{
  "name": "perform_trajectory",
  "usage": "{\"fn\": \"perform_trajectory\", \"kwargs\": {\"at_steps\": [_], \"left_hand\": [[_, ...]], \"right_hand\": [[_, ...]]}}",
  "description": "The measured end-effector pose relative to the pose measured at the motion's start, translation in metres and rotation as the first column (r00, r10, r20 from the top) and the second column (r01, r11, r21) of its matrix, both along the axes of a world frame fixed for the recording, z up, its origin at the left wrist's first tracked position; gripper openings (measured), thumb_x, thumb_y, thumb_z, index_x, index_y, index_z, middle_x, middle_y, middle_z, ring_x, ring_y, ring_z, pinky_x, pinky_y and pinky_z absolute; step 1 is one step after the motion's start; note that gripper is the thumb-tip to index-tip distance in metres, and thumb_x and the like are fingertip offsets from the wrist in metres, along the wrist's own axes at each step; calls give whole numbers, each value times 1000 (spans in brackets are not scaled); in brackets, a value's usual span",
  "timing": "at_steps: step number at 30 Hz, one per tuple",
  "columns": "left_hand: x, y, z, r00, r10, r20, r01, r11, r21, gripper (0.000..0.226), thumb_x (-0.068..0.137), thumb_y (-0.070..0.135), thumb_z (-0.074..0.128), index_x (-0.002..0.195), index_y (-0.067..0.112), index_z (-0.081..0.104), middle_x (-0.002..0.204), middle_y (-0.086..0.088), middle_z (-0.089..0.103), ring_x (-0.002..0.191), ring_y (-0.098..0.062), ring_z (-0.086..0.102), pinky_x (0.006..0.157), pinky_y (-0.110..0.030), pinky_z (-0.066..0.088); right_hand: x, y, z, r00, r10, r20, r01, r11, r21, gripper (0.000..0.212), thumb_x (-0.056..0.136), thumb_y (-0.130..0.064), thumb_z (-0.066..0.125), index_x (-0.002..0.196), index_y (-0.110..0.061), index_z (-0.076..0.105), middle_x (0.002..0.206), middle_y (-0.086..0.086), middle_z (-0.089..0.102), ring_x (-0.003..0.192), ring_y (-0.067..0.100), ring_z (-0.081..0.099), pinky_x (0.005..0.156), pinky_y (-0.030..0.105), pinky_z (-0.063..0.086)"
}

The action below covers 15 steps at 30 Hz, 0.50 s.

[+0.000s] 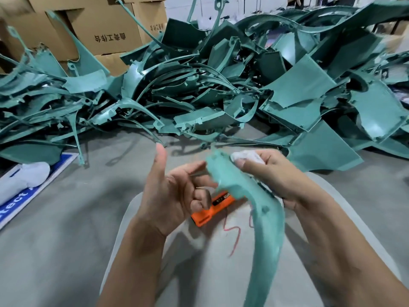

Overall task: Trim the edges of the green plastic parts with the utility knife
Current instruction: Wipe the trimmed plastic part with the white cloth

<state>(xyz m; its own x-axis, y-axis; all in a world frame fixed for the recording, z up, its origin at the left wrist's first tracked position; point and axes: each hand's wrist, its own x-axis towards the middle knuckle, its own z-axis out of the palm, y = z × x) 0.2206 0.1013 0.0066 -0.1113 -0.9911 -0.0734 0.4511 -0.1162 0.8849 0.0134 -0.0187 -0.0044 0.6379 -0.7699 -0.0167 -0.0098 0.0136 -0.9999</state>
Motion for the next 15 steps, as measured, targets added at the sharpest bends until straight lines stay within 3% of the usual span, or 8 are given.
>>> {"fn": "perform_trajectory", "kwargs": {"at_steps": [2, 5, 7, 10, 12, 15], "left_hand": [[-5, 4, 2, 994, -37, 102, 31, 998, 56, 110, 69, 90, 50, 128, -1, 67, 110, -34, 58, 73, -31, 59, 53, -32, 53], [-14, 3, -1, 979, 23, 204, -50, 990, 128, 85, 75, 50, 76, 124, -18, 55, 114, -36, 49, 84, -42, 52, 66, -43, 47], [-19, 1, 0, 971, 41, 237, -78, 985, 151, 54, 75, 22, 69, 113, -16, 63, 103, -31, 61, 82, -37, 58, 71, -39, 46], [-21, 0, 4, 967, 197, 161, -225, 959, 173, 19, 71, 5, 63, 88, 1, 69, 72, -15, 66, 58, -25, 63, 52, -27, 51], [-19, -1, 3, 927, 360, 106, -374, 904, 206, 9, 79, 3, 60, 88, 5, 59, 64, -12, 61, 50, -23, 61, 43, -26, 49], [-20, -5, 1, 863, 502, 60, -504, 844, 183, 7, 89, 0, 51, 85, 5, 55, 60, -7, 62, 48, -16, 62, 42, -20, 48]], "right_hand": [[0, 1, 0, 992, 10, -128, -22, 996, -91, 24, 96, -26, 74, 103, -3, 76, 98, 28, 75, 77, 28, 65, 71, 39, 50], [1, 5, 1, 980, 78, -183, -103, 986, -131, 21, 98, -23, 73, 101, -3, 77, 87, 25, 74, 71, 24, 60, 64, 33, 45], [3, 6, 0, 977, 64, -203, -91, 988, -127, 18, 98, -23, 74, 100, -6, 78, 88, 18, 78, 69, 20, 65, 60, 29, 50], [6, 3, -3, 974, 23, -225, -52, 991, -124, 23, 94, -31, 78, 102, -9, 78, 96, 19, 78, 73, 19, 68, 69, 32, 53], [7, 0, -3, 967, -23, -253, -15, 989, -145, 37, 86, -42, 80, 101, -8, 77, 99, 24, 75, 75, 24, 64, 71, 39, 49], [11, -2, -6, 977, -89, -196, 66, 991, -119, 42, 83, -42, 80, 99, -3, 76, 100, 28, 74, 78, 30, 64, 75, 43, 48]]}}
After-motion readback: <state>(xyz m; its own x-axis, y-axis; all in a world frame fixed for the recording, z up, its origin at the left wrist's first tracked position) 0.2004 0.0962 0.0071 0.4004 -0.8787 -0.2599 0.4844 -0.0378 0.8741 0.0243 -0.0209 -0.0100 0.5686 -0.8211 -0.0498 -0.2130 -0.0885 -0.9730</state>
